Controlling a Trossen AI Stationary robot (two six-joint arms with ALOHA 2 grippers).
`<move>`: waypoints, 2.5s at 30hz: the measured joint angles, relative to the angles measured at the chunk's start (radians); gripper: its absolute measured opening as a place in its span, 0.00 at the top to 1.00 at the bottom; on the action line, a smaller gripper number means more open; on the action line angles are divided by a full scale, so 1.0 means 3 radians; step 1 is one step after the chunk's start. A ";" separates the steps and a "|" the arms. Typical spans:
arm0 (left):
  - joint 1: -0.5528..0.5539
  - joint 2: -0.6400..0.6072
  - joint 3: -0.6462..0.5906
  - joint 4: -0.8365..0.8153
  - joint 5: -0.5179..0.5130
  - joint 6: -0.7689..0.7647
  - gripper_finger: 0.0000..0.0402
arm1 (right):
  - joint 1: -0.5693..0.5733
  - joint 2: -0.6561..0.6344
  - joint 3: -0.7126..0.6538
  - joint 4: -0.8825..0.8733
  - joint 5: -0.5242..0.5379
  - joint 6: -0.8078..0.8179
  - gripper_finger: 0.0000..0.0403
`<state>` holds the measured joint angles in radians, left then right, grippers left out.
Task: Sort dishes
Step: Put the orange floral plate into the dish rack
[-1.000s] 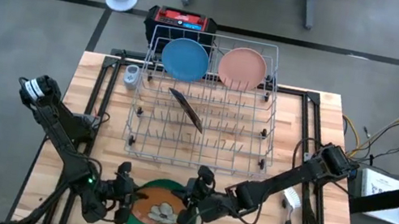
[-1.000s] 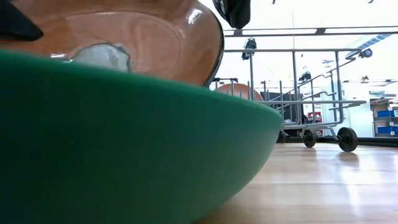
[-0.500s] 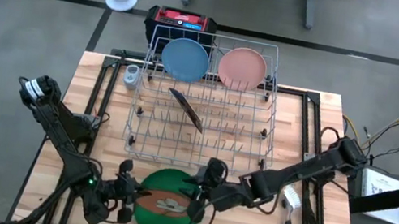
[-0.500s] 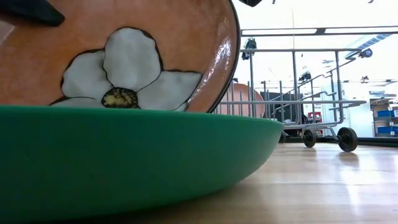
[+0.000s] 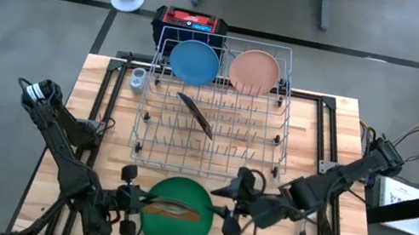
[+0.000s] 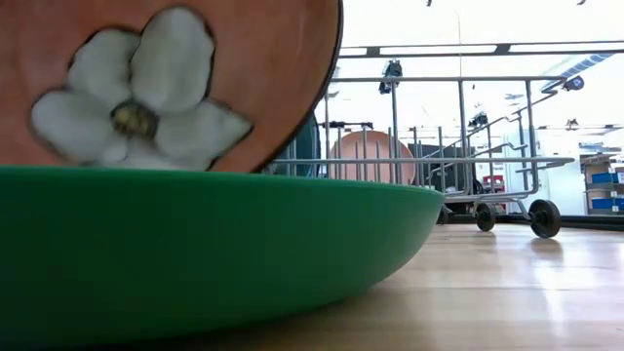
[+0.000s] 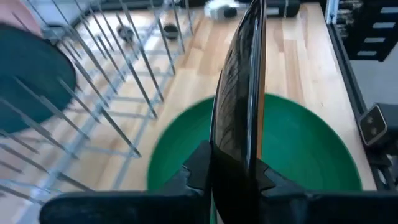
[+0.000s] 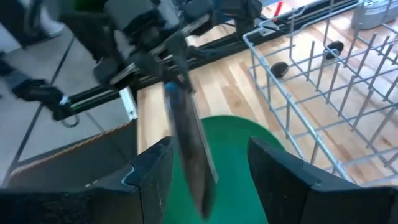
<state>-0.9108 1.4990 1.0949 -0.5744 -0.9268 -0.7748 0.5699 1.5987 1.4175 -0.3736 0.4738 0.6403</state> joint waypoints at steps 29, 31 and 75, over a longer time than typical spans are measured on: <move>0.0159 -0.0004 0.0346 -0.0309 -0.0111 0.0635 0.95 | 0.0281 0.0641 -0.0045 0.0422 0.0695 -0.0701 0.35; 0.0159 -0.0004 0.0346 -0.0300 -0.0110 0.0635 0.95 | 0.0244 0.0690 -0.0045 0.0483 0.0690 -0.0783 0.34; 0.0079 -0.0005 0.0503 -0.0453 -0.0598 0.1074 0.43 | -0.0030 0.0981 -0.0030 0.0741 0.0341 -0.0535 0.91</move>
<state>-0.8870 1.4975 1.2457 -0.7103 -1.1062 -0.4526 0.5610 1.8932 1.4086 -0.1512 0.5761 0.4798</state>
